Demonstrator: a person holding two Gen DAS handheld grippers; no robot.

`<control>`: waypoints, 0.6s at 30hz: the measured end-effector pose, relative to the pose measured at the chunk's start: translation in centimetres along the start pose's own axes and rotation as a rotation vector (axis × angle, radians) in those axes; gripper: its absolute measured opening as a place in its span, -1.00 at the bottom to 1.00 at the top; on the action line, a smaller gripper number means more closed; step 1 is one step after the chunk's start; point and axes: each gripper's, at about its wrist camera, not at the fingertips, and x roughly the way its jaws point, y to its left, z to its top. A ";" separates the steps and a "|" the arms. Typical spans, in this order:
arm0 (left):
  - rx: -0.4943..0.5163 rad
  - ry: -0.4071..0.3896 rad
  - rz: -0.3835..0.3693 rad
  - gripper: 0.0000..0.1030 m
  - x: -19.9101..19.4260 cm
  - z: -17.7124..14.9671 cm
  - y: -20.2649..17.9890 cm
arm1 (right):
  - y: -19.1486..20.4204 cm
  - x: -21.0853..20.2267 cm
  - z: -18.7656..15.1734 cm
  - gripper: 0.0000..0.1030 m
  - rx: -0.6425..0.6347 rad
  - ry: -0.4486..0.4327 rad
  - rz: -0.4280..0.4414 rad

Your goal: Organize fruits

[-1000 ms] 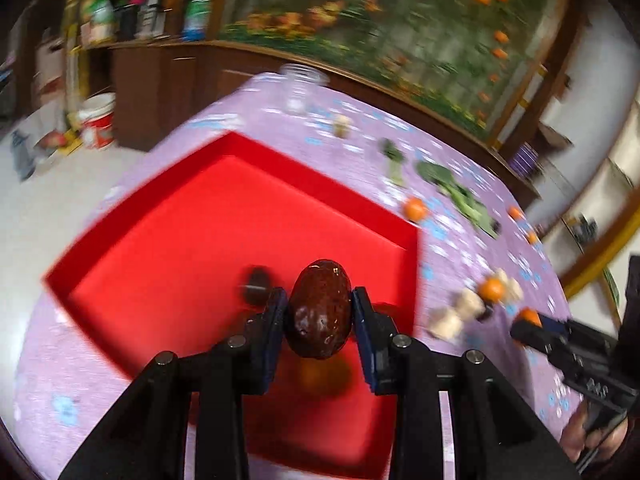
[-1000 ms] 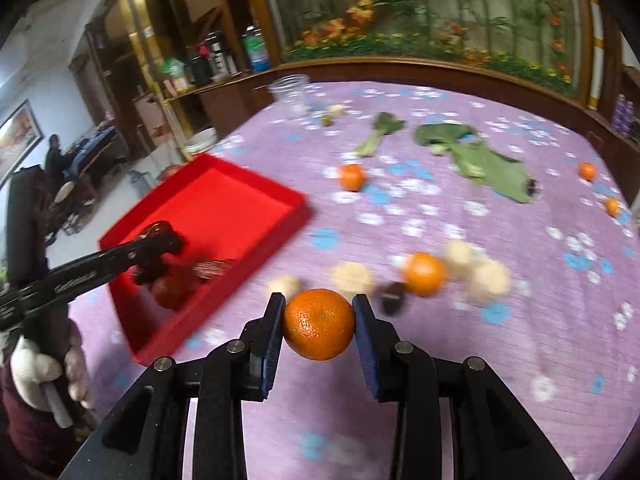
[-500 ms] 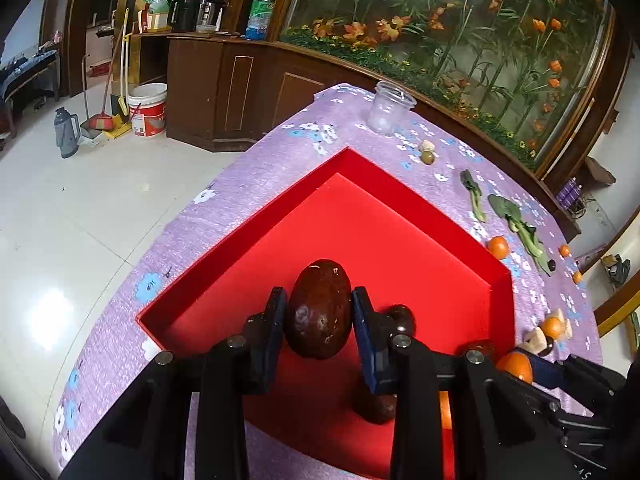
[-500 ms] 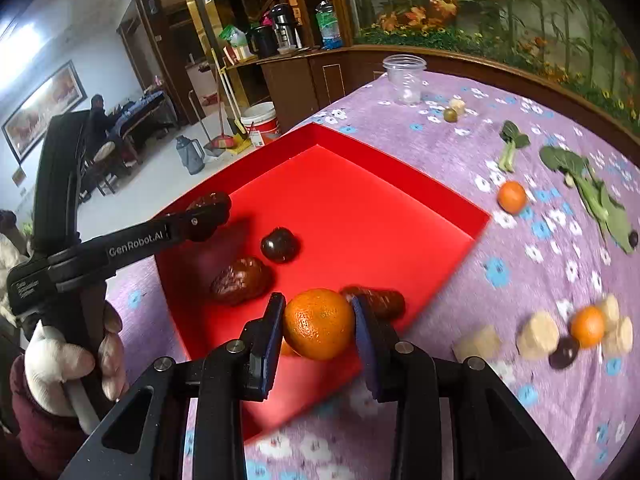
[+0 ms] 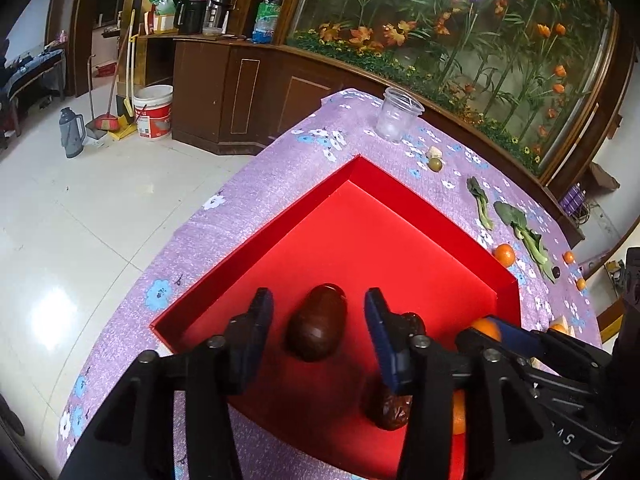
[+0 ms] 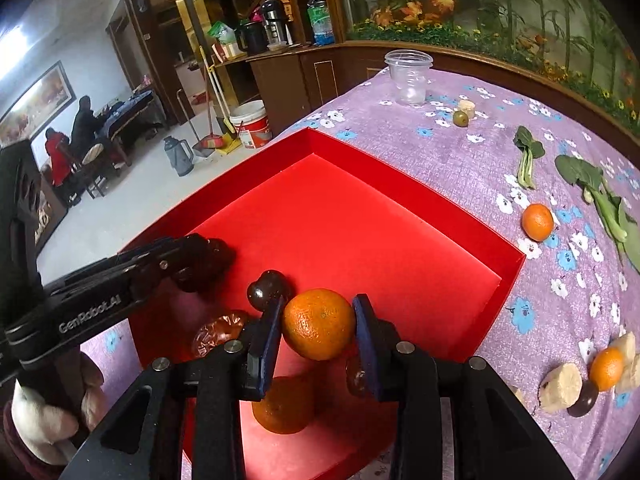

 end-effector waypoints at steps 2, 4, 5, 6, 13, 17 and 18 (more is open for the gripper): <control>-0.003 -0.006 0.000 0.07 -0.4 0.0 0.0 | -0.2 -0.6 0.1 0.04 0.006 -0.021 0.000; -0.001 -0.010 0.000 0.08 -0.8 0.0 -0.2 | -0.4 -1.4 0.1 0.15 0.015 -0.042 -0.002; 0.002 -0.013 -0.001 0.08 -1.0 -0.1 -0.3 | -0.6 -1.7 0.1 0.15 0.018 -0.049 -0.005; 0.006 -0.015 -0.003 0.08 -1.2 -0.1 -0.4 | -0.8 -2.1 0.0 0.15 0.024 -0.055 -0.008; 0.092 -0.047 0.000 0.09 -3.2 -0.7 -3.3 | -2.5 -4.7 -1.4 0.16 0.093 -0.085 -0.006; 0.161 -0.075 0.019 0.22 -4.2 -1.5 -5.5 | -3.8 -6.0 -3.1 0.22 0.145 -0.089 -0.016; 0.176 -0.079 0.024 0.22 -4.4 -1.6 -6.0 | -4.2 -6.3 -3.6 0.22 0.158 -0.087 -0.020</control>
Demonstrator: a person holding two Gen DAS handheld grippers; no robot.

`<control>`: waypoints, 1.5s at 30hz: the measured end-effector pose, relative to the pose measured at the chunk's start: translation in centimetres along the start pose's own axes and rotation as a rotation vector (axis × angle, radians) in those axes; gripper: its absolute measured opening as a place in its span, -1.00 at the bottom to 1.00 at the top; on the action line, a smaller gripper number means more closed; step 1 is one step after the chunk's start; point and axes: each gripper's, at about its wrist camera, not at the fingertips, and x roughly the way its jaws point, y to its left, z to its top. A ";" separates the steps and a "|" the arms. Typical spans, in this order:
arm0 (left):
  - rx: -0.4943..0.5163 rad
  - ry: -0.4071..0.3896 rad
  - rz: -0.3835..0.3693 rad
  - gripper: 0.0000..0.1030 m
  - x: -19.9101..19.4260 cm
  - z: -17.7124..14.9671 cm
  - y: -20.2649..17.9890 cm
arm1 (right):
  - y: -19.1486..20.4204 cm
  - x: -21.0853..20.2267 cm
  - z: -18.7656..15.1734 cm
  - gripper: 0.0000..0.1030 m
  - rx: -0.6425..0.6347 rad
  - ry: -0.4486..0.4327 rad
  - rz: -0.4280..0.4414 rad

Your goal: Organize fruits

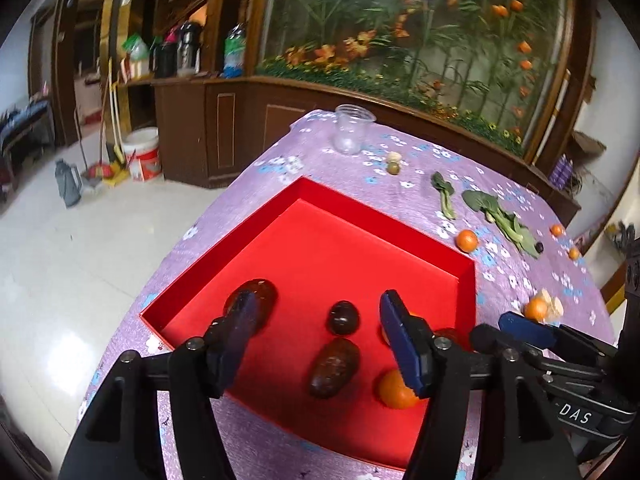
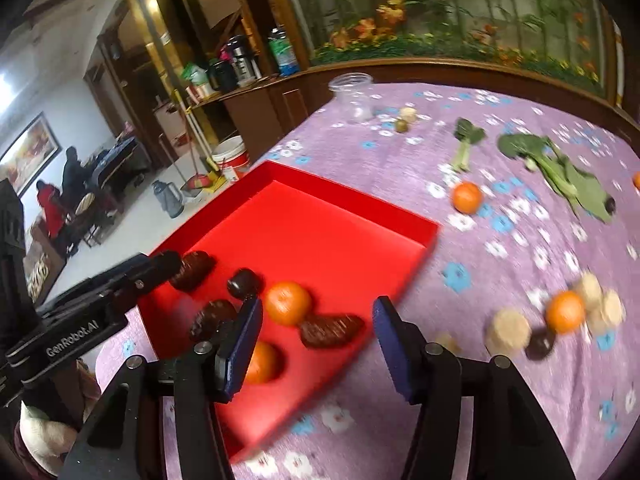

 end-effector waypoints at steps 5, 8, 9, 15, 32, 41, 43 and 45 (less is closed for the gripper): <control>0.060 -0.003 -0.009 0.23 -0.7 -0.5 -2.2 | -2.0 -1.6 -1.2 0.23 0.051 -0.012 -0.014; 0.087 -0.004 -0.014 0.24 -1.1 -0.9 -3.4 | -2.9 -2.6 -2.0 0.23 0.073 -0.023 -0.019; 0.095 -0.005 -0.013 0.24 -1.3 -1.0 -3.9 | -3.1 -2.8 -2.2 0.23 0.074 -0.025 -0.025; 0.131 -0.002 -0.013 0.32 -1.7 -1.4 -5.3 | -4.2 -3.4 -3.2 0.23 0.093 -0.027 -0.035; 0.194 0.047 -0.033 0.35 -0.6 -2.0 -8.4 | -10.7 -6.3 -5.1 0.24 0.220 -0.066 -0.069; 0.232 0.139 -0.146 0.34 1.9 -3.1 -12.3 | -17.6 -8.6 -6.6 0.24 0.332 -0.072 -0.169; 0.271 0.158 -0.192 0.34 2.4 -3.8 -14.1 | -18.6 -8.9 -6.5 0.23 0.341 -0.077 -0.181; 0.310 0.172 -0.229 0.34 3.0 -4.2 -15.7 | -19.4 -8.9 -6.2 0.23 0.341 -0.074 -0.188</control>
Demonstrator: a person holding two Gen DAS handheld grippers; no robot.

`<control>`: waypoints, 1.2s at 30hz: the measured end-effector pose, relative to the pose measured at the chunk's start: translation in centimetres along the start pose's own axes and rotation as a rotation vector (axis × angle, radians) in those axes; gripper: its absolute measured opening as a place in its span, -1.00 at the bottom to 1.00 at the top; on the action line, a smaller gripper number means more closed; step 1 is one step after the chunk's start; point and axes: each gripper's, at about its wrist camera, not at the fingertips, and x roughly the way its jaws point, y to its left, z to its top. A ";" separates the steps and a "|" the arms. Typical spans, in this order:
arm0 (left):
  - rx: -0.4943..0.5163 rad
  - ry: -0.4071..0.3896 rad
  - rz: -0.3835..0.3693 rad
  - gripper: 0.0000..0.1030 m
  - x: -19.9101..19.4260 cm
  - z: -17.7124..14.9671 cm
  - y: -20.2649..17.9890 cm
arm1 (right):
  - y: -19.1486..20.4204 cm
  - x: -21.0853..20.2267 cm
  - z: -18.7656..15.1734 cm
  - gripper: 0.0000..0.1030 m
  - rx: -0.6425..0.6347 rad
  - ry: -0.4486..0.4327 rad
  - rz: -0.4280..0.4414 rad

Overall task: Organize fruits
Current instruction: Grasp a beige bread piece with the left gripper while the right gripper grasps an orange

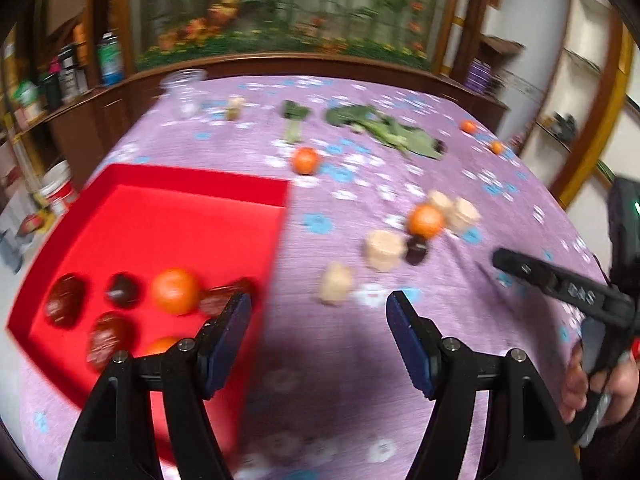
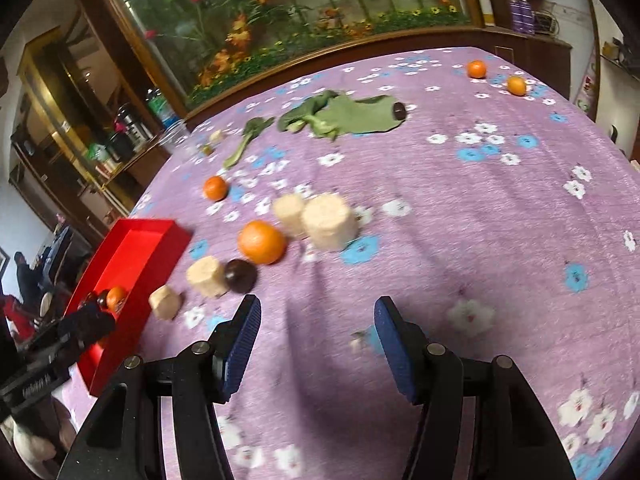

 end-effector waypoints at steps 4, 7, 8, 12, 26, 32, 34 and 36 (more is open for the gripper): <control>0.079 0.001 -0.039 0.34 1.6 1.2 -2.5 | -0.3 0.7 1.0 0.23 -0.028 0.013 -0.009; 0.125 -0.001 -0.046 0.33 2.7 2.2 -3.7 | -0.3 1.5 1.9 0.23 -0.050 0.026 -0.021; 0.137 -0.001 -0.045 0.28 3.1 2.4 -3.8 | -0.4 1.7 2.0 0.23 -0.055 0.032 -0.017; 0.173 0.023 -0.049 0.14 5.1 3.4 -4.3 | 0.3 2.5 1.8 0.24 -0.086 0.056 0.057; 0.249 0.113 -0.153 -0.27 8.1 4.2 -4.9 | 1.9 3.8 1.3 0.24 -0.127 0.093 0.112; 0.227 0.157 -0.263 -0.18 9.3 4.3 -4.9 | 1.6 3.7 1.5 0.24 -0.102 0.083 0.123; 0.225 0.143 -0.289 -0.60 8.9 4.1 -5.1 | 1.5 3.4 1.5 0.24 -0.099 0.076 0.124; 0.248 0.132 -0.263 -0.60 8.3 3.7 -5.7 | 1.6 3.4 1.6 0.24 -0.100 0.075 0.121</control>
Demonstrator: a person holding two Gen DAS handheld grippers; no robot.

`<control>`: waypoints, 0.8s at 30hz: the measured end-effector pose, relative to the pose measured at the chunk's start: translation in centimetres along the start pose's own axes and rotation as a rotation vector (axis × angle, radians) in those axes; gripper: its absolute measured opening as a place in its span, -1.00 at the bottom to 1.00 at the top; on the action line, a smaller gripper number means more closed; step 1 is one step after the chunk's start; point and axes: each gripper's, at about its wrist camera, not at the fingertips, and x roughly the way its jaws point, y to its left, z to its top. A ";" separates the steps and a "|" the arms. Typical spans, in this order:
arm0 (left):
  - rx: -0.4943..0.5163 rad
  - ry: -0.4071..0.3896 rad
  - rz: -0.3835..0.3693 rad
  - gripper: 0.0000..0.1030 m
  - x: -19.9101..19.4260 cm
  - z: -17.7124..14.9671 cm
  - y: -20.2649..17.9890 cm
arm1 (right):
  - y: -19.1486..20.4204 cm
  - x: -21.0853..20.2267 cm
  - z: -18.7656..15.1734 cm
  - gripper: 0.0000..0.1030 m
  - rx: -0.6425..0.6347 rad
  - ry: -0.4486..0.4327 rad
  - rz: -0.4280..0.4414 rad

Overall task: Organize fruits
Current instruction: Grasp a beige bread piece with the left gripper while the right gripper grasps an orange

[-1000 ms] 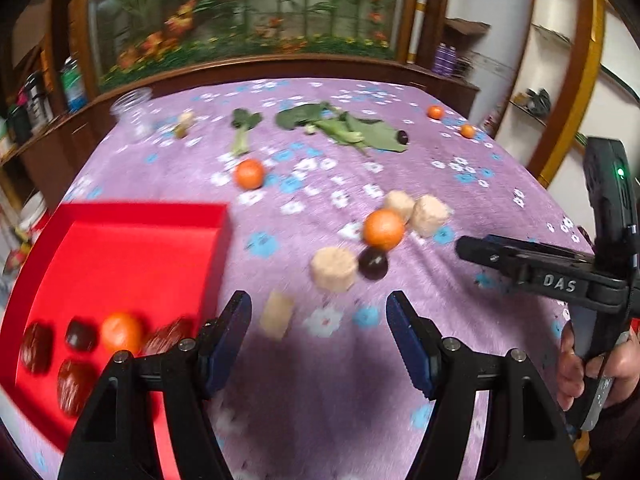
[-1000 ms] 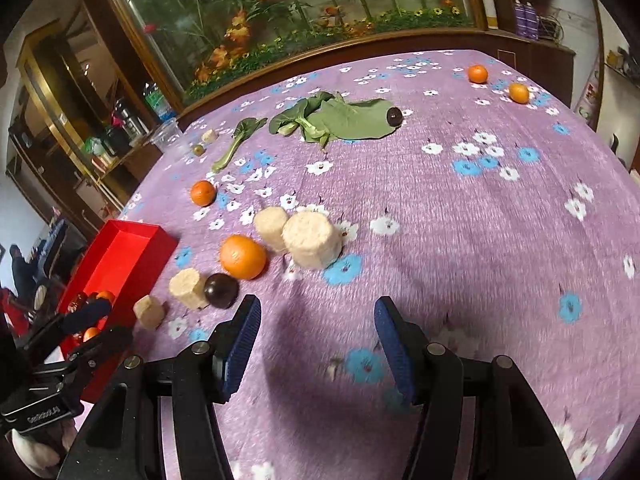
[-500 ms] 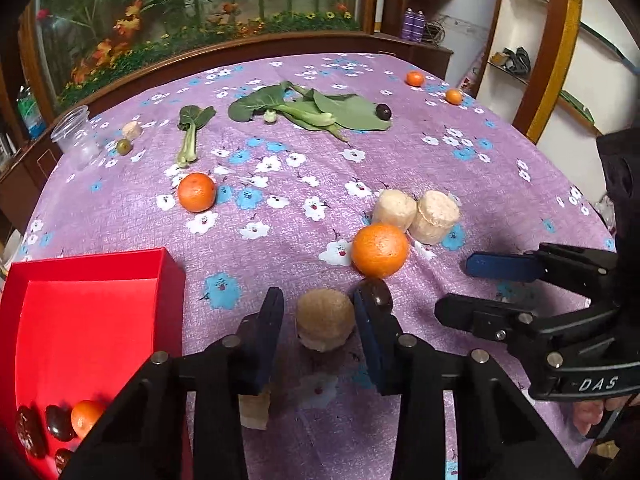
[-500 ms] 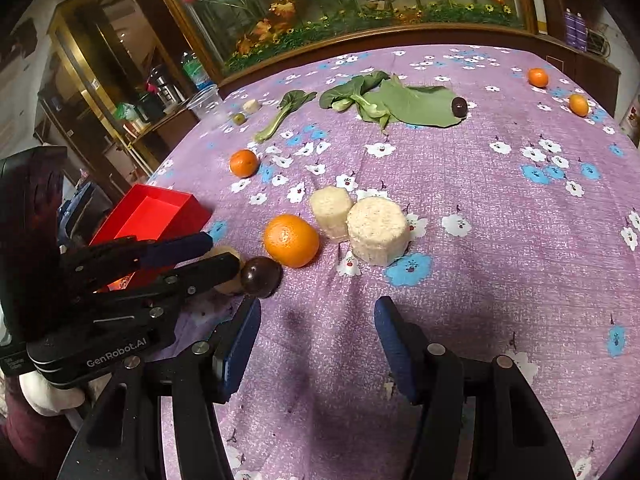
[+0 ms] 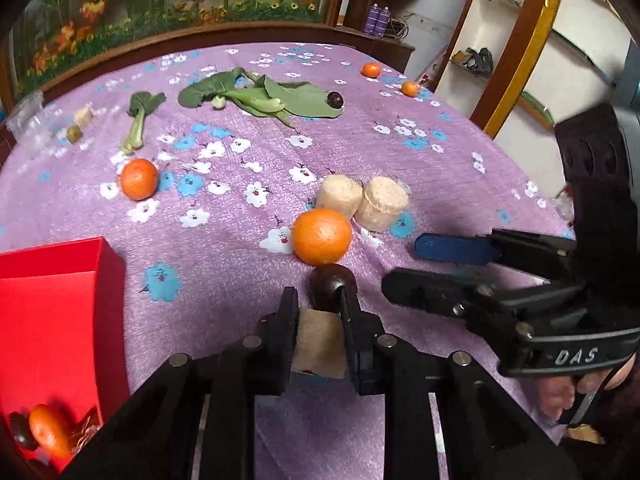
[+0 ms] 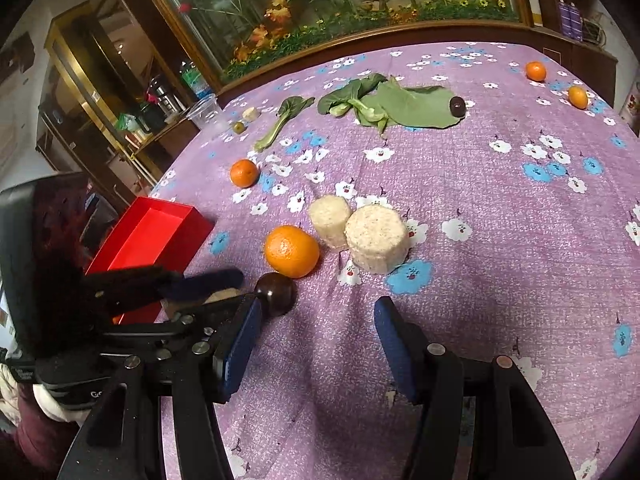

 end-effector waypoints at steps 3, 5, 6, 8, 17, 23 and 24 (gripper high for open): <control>0.015 0.002 0.024 -0.60 -0.4 -0.5 -0.6 | 0.2 0.2 0.2 0.24 -0.002 0.006 0.003; -0.002 -0.006 0.024 -0.60 -0.9 -1.0 -0.5 | 0.7 0.5 0.6 0.24 -0.009 0.009 0.003; -0.018 -0.011 0.021 -0.60 -1.2 -1.3 -0.4 | 0.9 0.6 0.7 0.24 -0.013 0.009 0.004; -0.044 -0.017 0.023 -0.60 -1.6 -1.7 0.0 | 1.4 1.2 1.2 0.24 -0.021 0.010 0.002; -0.074 -0.021 0.035 -0.55 -1.6 -2.5 0.3 | 3.2 4.7 3.0 0.24 -0.016 0.037 -0.051; -0.041 -0.015 0.082 -0.58 -1.1 -3.2 -0.3 | 3.8 5.2 2.9 -0.14 -0.050 0.026 -0.118; -0.048 -0.017 0.083 -0.59 -1.2 -3.2 -0.2 | 3.7 5.2 2.9 -0.24 -0.051 0.027 -0.124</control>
